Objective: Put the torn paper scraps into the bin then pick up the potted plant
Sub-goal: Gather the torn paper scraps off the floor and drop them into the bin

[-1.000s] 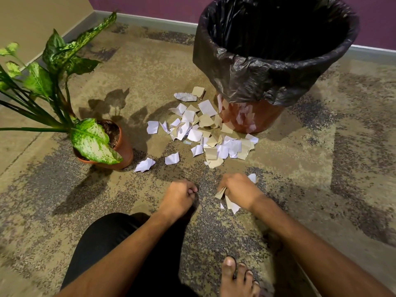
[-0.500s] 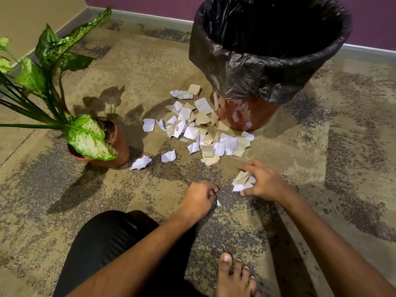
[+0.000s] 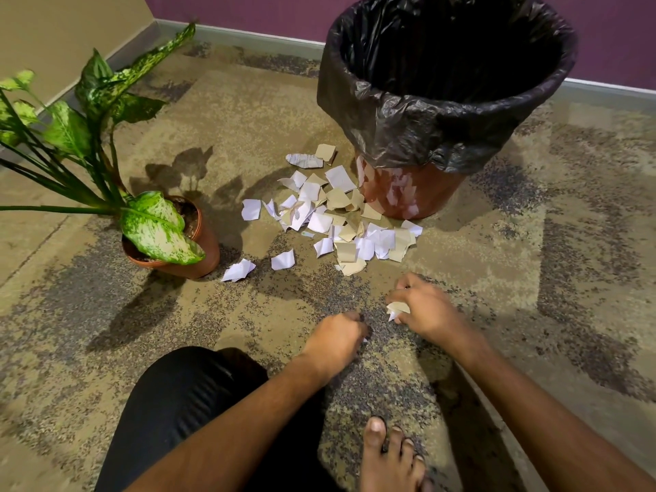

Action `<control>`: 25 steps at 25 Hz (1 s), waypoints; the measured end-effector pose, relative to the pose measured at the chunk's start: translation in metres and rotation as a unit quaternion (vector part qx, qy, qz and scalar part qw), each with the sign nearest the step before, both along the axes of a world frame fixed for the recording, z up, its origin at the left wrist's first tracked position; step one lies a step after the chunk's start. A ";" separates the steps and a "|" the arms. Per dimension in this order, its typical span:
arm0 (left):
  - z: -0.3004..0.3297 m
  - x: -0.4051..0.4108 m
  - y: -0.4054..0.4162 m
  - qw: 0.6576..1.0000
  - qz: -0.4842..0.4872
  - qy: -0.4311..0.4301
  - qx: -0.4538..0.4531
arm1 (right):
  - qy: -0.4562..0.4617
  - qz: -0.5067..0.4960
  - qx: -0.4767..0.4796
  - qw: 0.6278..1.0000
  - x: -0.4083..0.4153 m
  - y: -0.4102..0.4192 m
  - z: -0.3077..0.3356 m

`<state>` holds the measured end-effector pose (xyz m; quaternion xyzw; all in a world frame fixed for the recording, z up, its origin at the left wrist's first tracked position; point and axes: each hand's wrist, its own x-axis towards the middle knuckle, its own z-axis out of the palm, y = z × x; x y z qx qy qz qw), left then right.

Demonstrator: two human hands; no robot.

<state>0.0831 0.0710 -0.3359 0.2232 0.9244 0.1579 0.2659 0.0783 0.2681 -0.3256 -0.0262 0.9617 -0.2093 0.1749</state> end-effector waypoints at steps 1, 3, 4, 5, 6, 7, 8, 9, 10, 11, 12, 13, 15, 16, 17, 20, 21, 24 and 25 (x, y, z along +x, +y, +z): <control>0.001 -0.002 0.001 1.000 0.012 -0.006 0.008 | -0.004 -0.002 -0.003 1.000 0.000 -0.001 0.003; 0.006 -0.005 0.001 0.997 0.059 -0.036 0.020 | -0.010 -0.005 -0.003 1.000 0.000 -0.002 0.013; 0.009 -0.007 0.000 0.993 0.095 -0.059 0.029 | -0.014 -0.009 -0.006 1.000 -0.001 -0.002 0.022; 0.010 -0.009 -0.002 0.988 0.129 -0.078 0.042 | -0.017 -0.022 -0.016 0.999 -0.003 -0.001 0.033; 0.013 -0.012 -0.005 0.981 0.159 -0.090 0.056 | -0.022 -0.043 -0.035 0.998 -0.006 -0.001 0.048; 0.017 -0.016 -0.008 0.975 0.186 -0.096 0.074 | -0.020 -0.062 -0.055 0.996 -0.009 0.000 0.065; 0.023 -0.021 -0.009 0.968 0.211 -0.097 0.095 | 0.003 -0.066 -0.071 0.995 -0.014 0.000 0.085; 0.032 -0.025 -0.010 0.962 0.231 -0.092 0.115 | 0.044 -0.056 -0.079 0.994 -0.019 0.000 0.107; 0.042 -0.031 -0.009 0.957 0.244 -0.079 0.134 | 0.090 -0.047 -0.090 0.991 -0.025 0.001 0.130; 0.056 -0.038 -0.005 0.953 0.253 -0.059 0.156 | 0.136 -0.046 -0.104 0.984 -0.030 0.001 0.154; 0.071 -0.045 0.000 0.949 0.257 -0.031 0.180 | 0.181 -0.055 -0.119 0.975 -0.036 0.002 0.177; 0.088 -0.052 0.007 0.944 0.254 0.003 0.209 | 0.232 -0.068 -0.133 0.961 -0.045 0.005 0.198; 0.127 -0.066 0.022 0.932 0.231 0.087 0.264 | 0.324 -0.108 -0.142 0.929 -0.065 0.015 0.232; 0.147 -0.073 0.030 0.924 0.216 0.134 0.286 | 0.355 -0.127 -0.136 0.916 -0.076 0.021 0.244; 0.166 -0.079 0.037 0.913 0.203 0.178 0.306 | 0.375 -0.144 -0.124 0.907 -0.087 0.026 0.251; 0.207 -0.102 0.054 0.875 0.171 0.285 0.350 | 0.385 -0.164 -0.084 0.904 -0.118 0.037 0.256; 0.217 -0.110 0.058 0.867 0.163 0.310 0.353 | 0.374 -0.159 -0.074 0.911 -0.125 0.040 0.255; 0.238 -0.134 0.068 0.861 0.135 0.374 0.317 | 0.309 -0.138 -0.076 0.938 -0.138 0.044 0.252; 0.242 -0.141 0.072 0.862 0.125 0.390 0.298 | 0.294 -0.130 -0.082 0.943 -0.138 0.044 0.251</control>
